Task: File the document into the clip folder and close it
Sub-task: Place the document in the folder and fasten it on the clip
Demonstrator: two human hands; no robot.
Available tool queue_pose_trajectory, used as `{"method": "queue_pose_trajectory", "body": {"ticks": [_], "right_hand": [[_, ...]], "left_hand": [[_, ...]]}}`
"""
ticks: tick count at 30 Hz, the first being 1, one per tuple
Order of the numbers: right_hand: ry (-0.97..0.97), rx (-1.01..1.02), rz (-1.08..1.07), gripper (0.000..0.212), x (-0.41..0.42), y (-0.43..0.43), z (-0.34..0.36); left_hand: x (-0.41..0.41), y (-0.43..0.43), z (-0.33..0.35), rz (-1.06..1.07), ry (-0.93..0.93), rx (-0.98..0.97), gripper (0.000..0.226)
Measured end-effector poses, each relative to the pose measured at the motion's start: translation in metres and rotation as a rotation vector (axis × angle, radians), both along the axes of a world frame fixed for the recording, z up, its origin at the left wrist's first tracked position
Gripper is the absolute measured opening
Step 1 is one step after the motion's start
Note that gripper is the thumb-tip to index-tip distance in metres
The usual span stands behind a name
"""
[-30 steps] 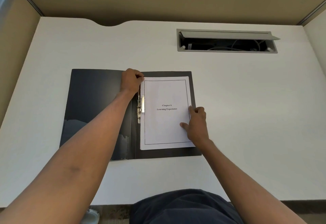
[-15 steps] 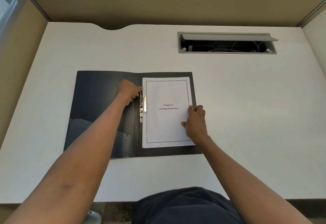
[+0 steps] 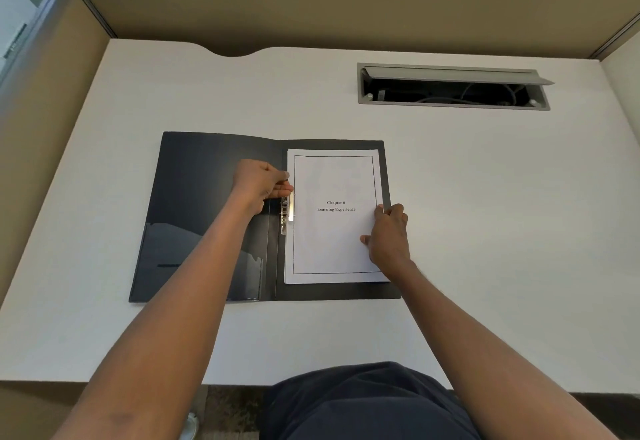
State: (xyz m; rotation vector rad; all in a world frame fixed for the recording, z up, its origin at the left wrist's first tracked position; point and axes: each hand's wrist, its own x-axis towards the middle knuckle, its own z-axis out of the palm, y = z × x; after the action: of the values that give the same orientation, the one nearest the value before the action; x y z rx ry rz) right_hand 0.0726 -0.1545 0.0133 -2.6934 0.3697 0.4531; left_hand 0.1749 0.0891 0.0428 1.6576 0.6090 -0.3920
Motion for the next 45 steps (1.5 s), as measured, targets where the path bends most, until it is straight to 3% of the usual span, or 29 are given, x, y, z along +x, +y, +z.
{"method": "queue_pose_trajectory", "body": {"ticks": [6, 16, 26, 31, 45], "right_hand": [[0.008, -0.010, -0.009, 0.072, 0.002, 0.000, 0.002], [0.009, -0.004, -0.001, 0.068, 0.001, -0.001, 0.004], [0.009, -0.011, -0.005, 0.067, 0.000, 0.000, 0.005], [0.010, -0.011, -0.009, 0.064, 0.001, 0.000, 0.004], [-0.007, -0.015, -0.003, 0.067, 0.000, -0.001, 0.000]], "left_hand": [[-0.032, 0.000, -0.001, 0.017, -0.029, -0.010, 0.007], [-0.078, -0.003, -0.021, 0.026, -0.049, 0.144, 0.003], [-0.103, -0.004, -0.037, 0.012, -0.118, 0.319, 0.011], [-0.108, -0.001, -0.043, 0.014, -0.128, 0.490, 0.029], [-0.107, -0.005, -0.044, -0.013, -0.128, 0.576, 0.039]]}}
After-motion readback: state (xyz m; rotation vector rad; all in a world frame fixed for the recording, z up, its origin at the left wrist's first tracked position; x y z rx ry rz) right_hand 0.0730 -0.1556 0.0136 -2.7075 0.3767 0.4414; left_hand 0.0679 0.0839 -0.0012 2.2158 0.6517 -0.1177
